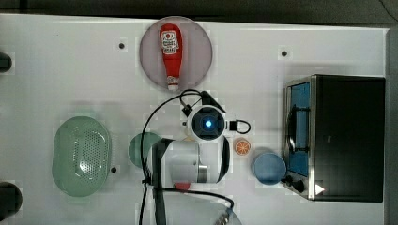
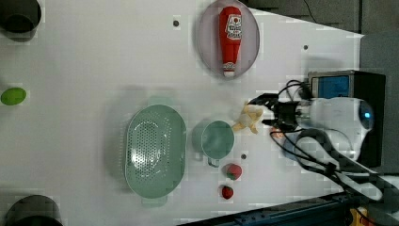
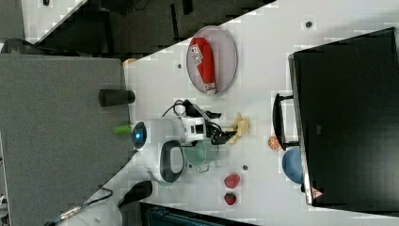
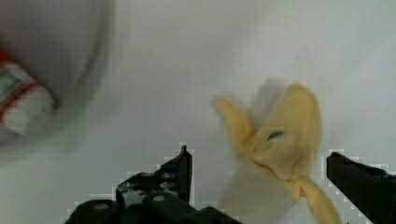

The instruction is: Pick banana from table and place on oven.

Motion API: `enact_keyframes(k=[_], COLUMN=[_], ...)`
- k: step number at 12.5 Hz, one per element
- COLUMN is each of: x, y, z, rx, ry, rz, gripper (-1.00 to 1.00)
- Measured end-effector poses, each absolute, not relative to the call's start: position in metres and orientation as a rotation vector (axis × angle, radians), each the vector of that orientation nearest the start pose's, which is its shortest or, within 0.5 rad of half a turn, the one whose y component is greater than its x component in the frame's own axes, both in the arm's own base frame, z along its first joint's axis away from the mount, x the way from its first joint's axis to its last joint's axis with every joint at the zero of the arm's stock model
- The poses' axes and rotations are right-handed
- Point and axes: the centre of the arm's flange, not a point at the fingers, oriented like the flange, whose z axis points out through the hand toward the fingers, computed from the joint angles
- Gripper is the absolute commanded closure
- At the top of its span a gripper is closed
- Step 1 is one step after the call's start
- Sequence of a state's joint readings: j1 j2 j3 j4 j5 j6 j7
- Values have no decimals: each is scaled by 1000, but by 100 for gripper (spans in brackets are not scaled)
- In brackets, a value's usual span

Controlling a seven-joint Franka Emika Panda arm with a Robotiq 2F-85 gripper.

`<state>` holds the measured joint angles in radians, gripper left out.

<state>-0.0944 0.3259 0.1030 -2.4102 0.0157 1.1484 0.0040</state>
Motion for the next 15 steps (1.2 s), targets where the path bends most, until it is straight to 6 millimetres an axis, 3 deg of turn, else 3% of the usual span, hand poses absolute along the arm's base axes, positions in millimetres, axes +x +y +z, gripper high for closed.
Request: enact_keyframes(k=[3, 6, 11, 13, 15], x=[456, 468, 467, 459, 474], y=[17, 28, 29, 24, 21], z=[131, 142, 148, 176, 252], rx=[-2891, -2897, -2926, -2912, -2902], ry=[1199, 1145, 1126, 1183, 1177], rz=[182, 109, 148, 211, 85], gripper=[-18, 48, 53, 53, 53])
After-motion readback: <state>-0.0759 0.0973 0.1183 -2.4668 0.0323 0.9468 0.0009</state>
